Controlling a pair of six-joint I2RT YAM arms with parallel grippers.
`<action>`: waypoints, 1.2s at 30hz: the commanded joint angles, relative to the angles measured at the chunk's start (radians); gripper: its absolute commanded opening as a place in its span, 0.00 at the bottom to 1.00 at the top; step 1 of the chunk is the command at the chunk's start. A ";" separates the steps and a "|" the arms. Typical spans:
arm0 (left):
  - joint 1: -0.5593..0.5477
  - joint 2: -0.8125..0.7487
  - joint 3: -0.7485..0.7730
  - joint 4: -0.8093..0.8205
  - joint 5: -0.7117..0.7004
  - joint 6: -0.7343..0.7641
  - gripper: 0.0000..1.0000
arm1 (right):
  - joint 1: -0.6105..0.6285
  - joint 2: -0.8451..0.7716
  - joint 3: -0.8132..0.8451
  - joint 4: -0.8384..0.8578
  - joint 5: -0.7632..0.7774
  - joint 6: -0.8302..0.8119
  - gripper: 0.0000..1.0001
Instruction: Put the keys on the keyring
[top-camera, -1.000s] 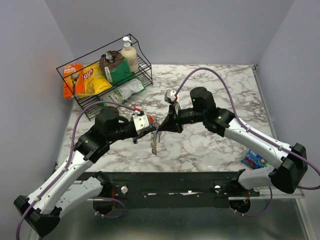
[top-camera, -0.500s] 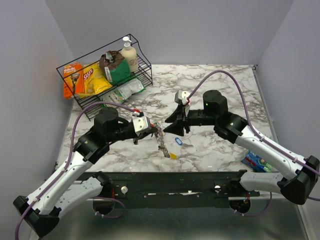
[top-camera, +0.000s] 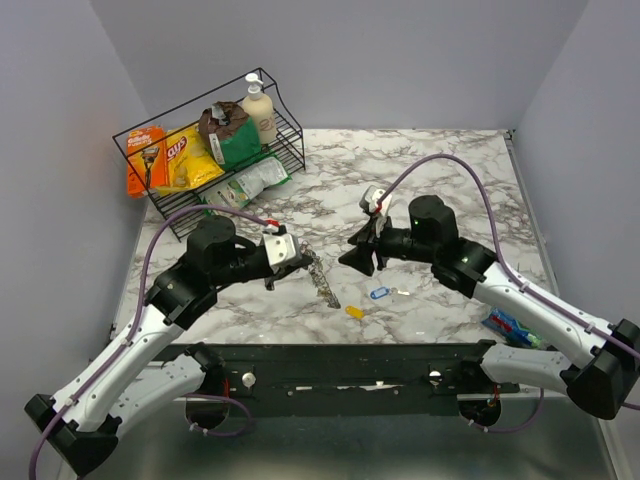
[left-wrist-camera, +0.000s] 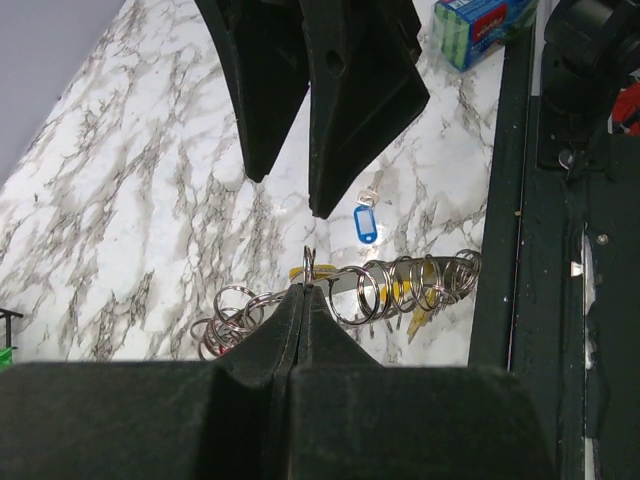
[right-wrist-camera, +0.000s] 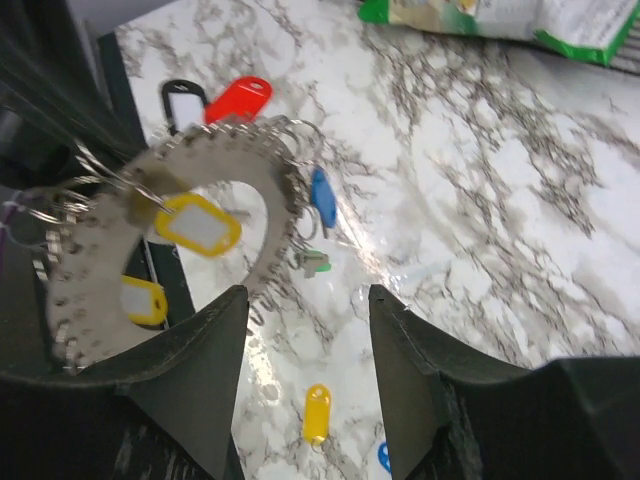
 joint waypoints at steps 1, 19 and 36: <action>-0.004 -0.032 -0.006 0.013 -0.010 0.009 0.00 | -0.025 -0.031 -0.085 0.019 0.150 0.080 0.61; -0.004 -0.072 -0.030 -0.047 -0.024 0.027 0.00 | -0.051 0.041 -0.329 -0.129 0.165 0.511 0.52; -0.004 -0.087 -0.055 -0.028 0.001 0.032 0.00 | -0.053 0.074 -0.457 -0.044 0.159 0.768 0.45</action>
